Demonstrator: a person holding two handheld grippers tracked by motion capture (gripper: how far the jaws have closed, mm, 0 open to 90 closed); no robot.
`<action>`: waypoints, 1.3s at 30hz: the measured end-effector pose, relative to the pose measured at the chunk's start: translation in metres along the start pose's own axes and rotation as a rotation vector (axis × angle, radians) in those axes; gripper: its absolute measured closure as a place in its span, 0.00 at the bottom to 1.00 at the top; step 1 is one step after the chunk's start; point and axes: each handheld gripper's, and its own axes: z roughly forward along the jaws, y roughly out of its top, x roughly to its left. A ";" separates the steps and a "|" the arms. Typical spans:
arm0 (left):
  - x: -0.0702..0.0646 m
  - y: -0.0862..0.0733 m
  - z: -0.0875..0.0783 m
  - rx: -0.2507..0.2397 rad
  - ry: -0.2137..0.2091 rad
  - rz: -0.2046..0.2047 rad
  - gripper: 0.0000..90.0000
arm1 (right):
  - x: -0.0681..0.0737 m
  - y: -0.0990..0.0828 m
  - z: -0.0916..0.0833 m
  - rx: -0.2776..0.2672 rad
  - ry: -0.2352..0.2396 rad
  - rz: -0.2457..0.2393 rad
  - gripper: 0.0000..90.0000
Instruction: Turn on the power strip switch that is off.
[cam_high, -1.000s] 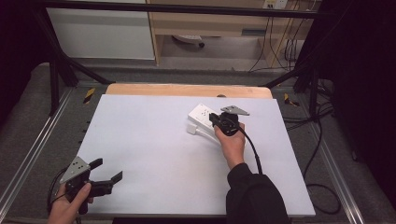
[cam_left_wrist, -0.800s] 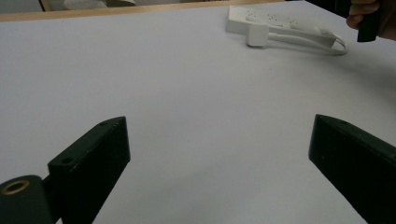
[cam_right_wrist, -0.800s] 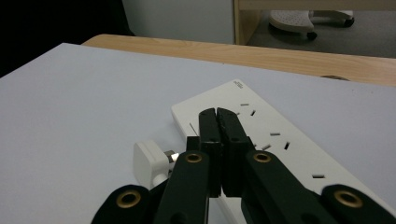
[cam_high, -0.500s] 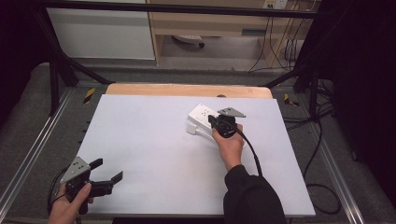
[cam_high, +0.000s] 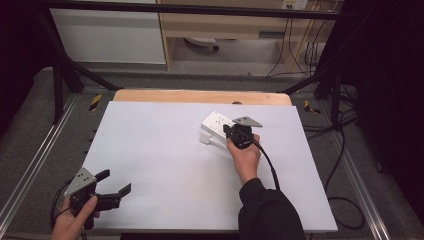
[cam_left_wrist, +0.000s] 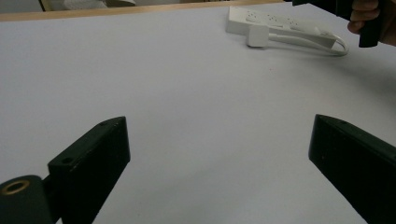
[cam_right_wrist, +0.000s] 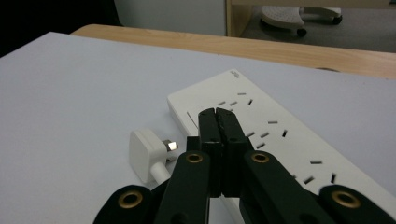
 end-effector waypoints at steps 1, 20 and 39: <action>0.000 0.000 0.000 0.000 0.000 0.001 0.06 | 0.000 -0.001 0.001 0.011 -0.006 0.000 1.00; 0.000 0.000 0.000 0.001 0.001 0.000 0.06 | -0.006 -0.013 0.023 0.047 -0.042 -0.003 1.00; 0.000 0.000 0.000 0.001 0.000 0.000 0.06 | -0.007 -0.018 0.028 0.050 -0.064 -0.022 1.00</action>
